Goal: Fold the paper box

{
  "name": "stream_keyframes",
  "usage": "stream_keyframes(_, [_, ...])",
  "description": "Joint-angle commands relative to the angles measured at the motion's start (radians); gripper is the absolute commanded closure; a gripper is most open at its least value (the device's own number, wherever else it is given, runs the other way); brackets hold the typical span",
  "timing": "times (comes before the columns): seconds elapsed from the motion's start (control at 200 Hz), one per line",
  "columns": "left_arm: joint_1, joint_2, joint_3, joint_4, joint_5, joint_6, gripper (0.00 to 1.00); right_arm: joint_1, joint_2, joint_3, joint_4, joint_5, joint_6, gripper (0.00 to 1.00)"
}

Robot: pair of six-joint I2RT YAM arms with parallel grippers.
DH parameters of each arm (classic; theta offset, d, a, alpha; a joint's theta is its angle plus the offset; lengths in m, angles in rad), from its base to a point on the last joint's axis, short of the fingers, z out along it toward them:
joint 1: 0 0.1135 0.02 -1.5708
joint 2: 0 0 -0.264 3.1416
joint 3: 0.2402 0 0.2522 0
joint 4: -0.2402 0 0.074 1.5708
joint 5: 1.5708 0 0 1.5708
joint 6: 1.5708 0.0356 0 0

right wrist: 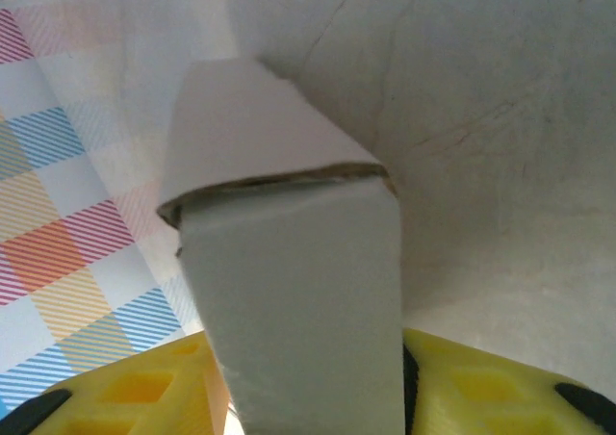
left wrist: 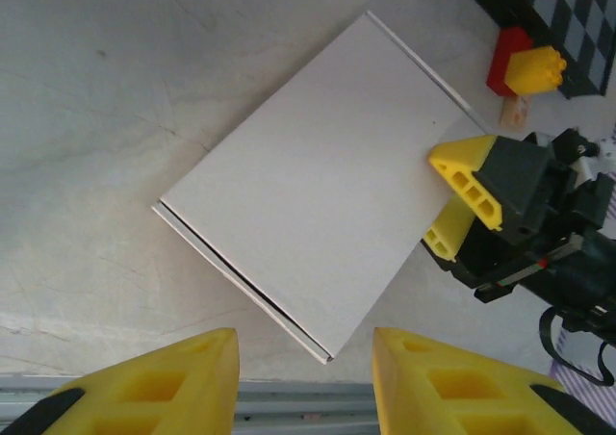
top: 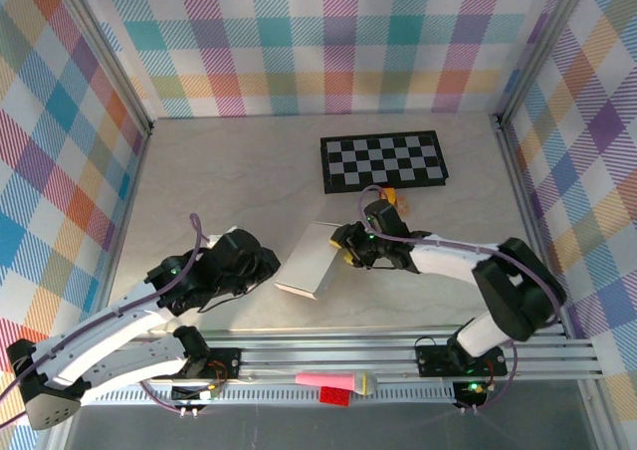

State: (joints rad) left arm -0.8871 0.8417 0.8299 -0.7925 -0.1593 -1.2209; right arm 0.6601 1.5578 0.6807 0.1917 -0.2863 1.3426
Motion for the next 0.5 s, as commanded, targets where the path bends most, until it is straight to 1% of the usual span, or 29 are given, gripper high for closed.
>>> stream_keyframes(0.0, [0.027,-0.003,0.011,-0.047,-0.017,0.031,0.61,-0.002,0.057,0.044,0.038,-0.033,-0.049,0.51])
stream_keyframes(0.1, [0.044,0.007,0.012,-0.035,-0.011,0.044,0.61,-0.002,0.064,0.126,-0.159,-0.011,-0.109,0.46])
stream_keyframes(0.165, [0.053,0.016,0.012,-0.026,-0.001,0.05,0.61,-0.002,0.047,0.167,-0.307,0.024,-0.144,0.4])
stream_keyframes(0.29, [0.067,0.031,0.012,-0.001,0.017,0.074,0.61,-0.008,0.0,0.24,-0.597,0.097,-0.215,0.34])
stream_keyframes(0.415, [0.085,0.063,0.02,0.014,0.042,0.122,0.61,-0.021,-0.088,0.282,-0.806,0.186,-0.293,0.31])
stream_keyframes(0.495, [0.1,0.083,0.029,0.024,0.063,0.17,0.61,-0.041,-0.16,0.3,-0.872,0.216,-0.365,0.31])
